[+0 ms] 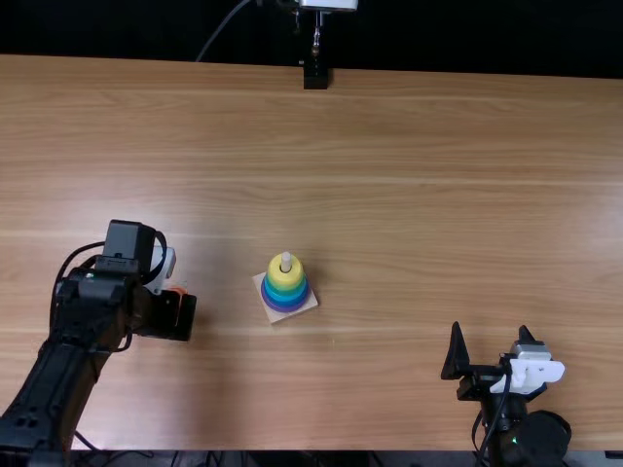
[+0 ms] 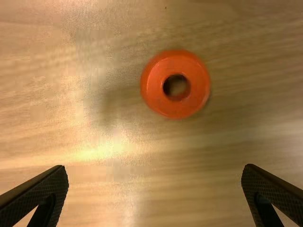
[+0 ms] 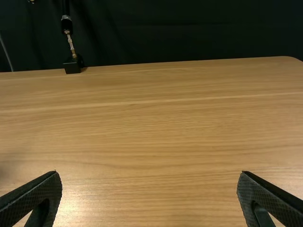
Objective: Build the Hanoi tower: stack the rings onto the peg from bottom to top in this color order: purple, dark blue, light blue, dark green, light green, yellow, orange.
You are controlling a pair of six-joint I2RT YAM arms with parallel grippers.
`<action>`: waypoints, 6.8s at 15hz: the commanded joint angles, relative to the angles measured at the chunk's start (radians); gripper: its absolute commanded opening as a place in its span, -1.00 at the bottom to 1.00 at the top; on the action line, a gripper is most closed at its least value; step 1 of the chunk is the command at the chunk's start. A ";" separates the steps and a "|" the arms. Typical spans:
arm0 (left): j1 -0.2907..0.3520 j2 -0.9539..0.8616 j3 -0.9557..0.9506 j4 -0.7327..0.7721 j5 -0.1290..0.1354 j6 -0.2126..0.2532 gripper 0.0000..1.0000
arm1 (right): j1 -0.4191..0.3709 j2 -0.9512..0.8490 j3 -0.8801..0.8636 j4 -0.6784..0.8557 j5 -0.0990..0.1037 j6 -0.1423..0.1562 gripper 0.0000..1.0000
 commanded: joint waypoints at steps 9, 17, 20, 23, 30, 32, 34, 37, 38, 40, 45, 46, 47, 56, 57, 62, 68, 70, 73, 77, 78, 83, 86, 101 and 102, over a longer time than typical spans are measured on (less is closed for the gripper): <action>-0.047 0.141 0.051 0.193 0.010 0.005 1.00 | -0.010 -0.013 -0.063 -0.072 0.000 0.000 1.00; -0.049 0.175 0.042 0.182 0.008 0.007 1.00 | -0.010 -0.013 -0.063 -0.072 0.000 0.000 1.00; -0.050 0.178 0.040 0.178 0.028 0.007 1.00 | -0.010 -0.013 -0.063 -0.072 0.000 0.000 1.00; -0.050 0.181 0.039 0.178 0.047 0.007 1.00 | -0.010 -0.013 -0.063 -0.072 0.000 0.000 1.00; -0.050 0.182 0.031 0.159 0.045 0.009 1.00 | -0.010 -0.013 -0.063 -0.072 0.000 0.000 1.00; -0.050 0.182 0.028 0.159 0.045 0.009 1.00 | -0.010 -0.013 -0.063 -0.072 -0.001 0.000 1.00; -0.050 0.187 0.027 0.159 0.045 0.009 1.00 | -0.010 -0.013 -0.063 -0.072 0.000 0.000 1.00; -0.049 0.231 0.027 0.159 0.045 0.011 0.87 | -0.010 -0.013 -0.063 -0.072 0.000 0.000 1.00; -0.049 0.233 0.027 0.159 0.045 0.011 0.86 | -0.010 -0.013 -0.063 -0.072 0.000 0.000 1.00; -0.047 0.234 0.027 0.158 0.045 0.011 0.73 | -0.010 -0.013 -0.063 -0.072 0.000 0.000 1.00; -0.043 0.234 0.033 0.161 0.047 0.009 -1.00 | -0.010 -0.013 -0.063 -0.072 0.000 0.000 1.00; -0.039 0.233 0.039 0.159 0.049 0.009 -1.00 | -0.010 -0.013 -0.063 -0.072 0.000 0.000 1.00; -0.036 0.231 0.045 0.158 0.056 0.009 -1.00 | -0.010 -0.013 -0.063 -0.072 0.000 0.000 1.00; -0.041 0.145 0.335 -0.185 0.058 0.005 -1.00 | -0.010 -0.013 -0.063 -0.072 0.000 0.000 1.00; -0.046 0.144 0.382 -0.229 0.058 0.005 -1.00 | -0.010 -0.013 -0.063 -0.072 0.000 0.000 1.00; -0.119 0.148 0.611 -0.455 0.060 0.000 -1.00 | -0.010 -0.013 -0.063 -0.072 0.000 0.000 1.00; -0.204 0.161 0.769 -0.535 0.080 -0.008 -1.00 | -0.010 -0.013 -0.063 -0.072 0.000 0.000 1.00; -0.245 0.173 0.797 -0.536 0.089 -0.011 -1.00 | -0.010 -0.013 -0.063 -0.072 0.000 0.000 1.00; -0.319 0.204 0.830 -0.535 0.098 -0.055 -1.00 | -0.010 -0.013 -0.063 -0.072 0.000 0.000 1.00; -0.383 0.242 0.873 -0.518 0.098 -0.105 -1.00 | -0.010 -0.013 -0.063 -0.072 0.000 0.000 1.00; -0.391 0.254 0.884 -0.520 0.098 -0.105 -1.00 | -0.010 -0.013 -0.063 -0.072 0.000 0.000 1.00; -0.420 0.316 0.976 -0.518 0.098 -0.146 -1.00 | -0.010 -0.013 -0.063 -0.072 0.000 0.000 1.00; -0.441 0.330 0.978 -0.518 0.098 -0.157 -1.00 | -0.010 -0.013 -0.063 -0.072 0.000 0.000 1.00; -0.474 0.376 0.982 -0.518 0.098 -0.158 -1.00 | -0.010 -0.013 -0.063 -0.072 0.000 0.000 1.00; -0.474 0.380 0.982 -0.518 0.098 -0.158 -1.00 | -0.010 -0.013 -0.063 -0.072 0.000 0.000 1.00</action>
